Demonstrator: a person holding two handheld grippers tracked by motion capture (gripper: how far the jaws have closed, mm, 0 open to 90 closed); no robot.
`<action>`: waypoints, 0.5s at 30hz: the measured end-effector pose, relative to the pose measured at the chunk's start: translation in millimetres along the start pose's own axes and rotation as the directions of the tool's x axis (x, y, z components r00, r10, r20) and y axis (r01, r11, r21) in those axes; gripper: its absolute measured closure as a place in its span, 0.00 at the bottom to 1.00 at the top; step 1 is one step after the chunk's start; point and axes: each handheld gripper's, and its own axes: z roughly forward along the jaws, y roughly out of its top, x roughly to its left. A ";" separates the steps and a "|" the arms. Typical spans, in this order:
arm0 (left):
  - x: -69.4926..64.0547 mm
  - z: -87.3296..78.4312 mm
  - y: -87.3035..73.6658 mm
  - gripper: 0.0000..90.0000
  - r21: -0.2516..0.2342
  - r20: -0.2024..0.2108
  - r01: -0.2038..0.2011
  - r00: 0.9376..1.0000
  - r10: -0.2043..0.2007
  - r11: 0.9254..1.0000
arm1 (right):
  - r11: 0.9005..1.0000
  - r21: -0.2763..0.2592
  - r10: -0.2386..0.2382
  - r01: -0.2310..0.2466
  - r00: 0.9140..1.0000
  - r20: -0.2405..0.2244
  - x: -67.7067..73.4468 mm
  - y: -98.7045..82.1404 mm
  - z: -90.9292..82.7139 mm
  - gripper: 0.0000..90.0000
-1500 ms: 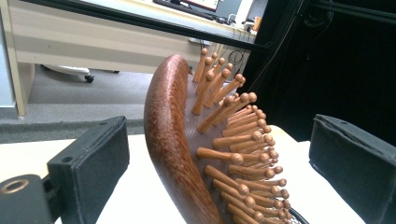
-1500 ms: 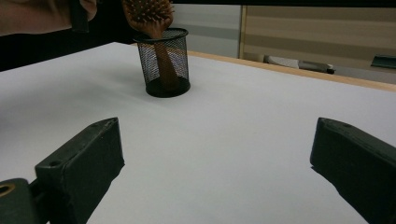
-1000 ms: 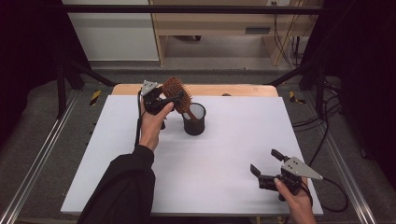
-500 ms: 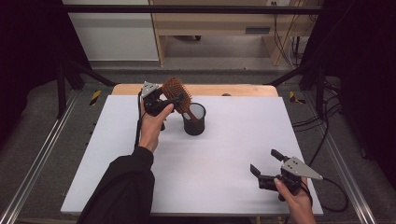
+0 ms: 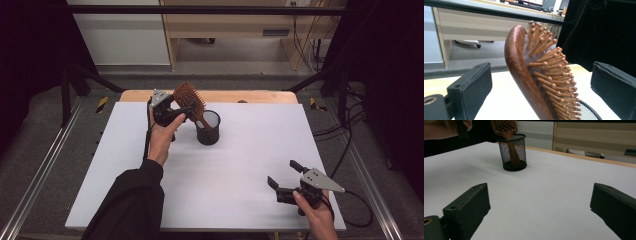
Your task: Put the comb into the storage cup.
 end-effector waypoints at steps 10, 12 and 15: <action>-1.1 -12.1 2.7 0.04 -0.020 -0.008 -0.002 1.000 0.002 1.000 | 1.000 0.008 -0.001 0.001 1.000 -0.006 1.4 -0.3 2.0 0.03; -0.2 -15.3 3.5 0.04 -0.024 -0.012 -0.003 1.000 0.003 1.000 | 1.000 0.009 -0.002 0.002 1.000 -0.006 2.0 -0.3 2.3 0.03; 0.3 -19.9 4.5 0.04 -0.030 -0.014 -0.010 1.000 0.010 0.999 | 1.000 0.010 -0.002 0.002 1.000 -0.006 1.9 -0.4 2.5 0.03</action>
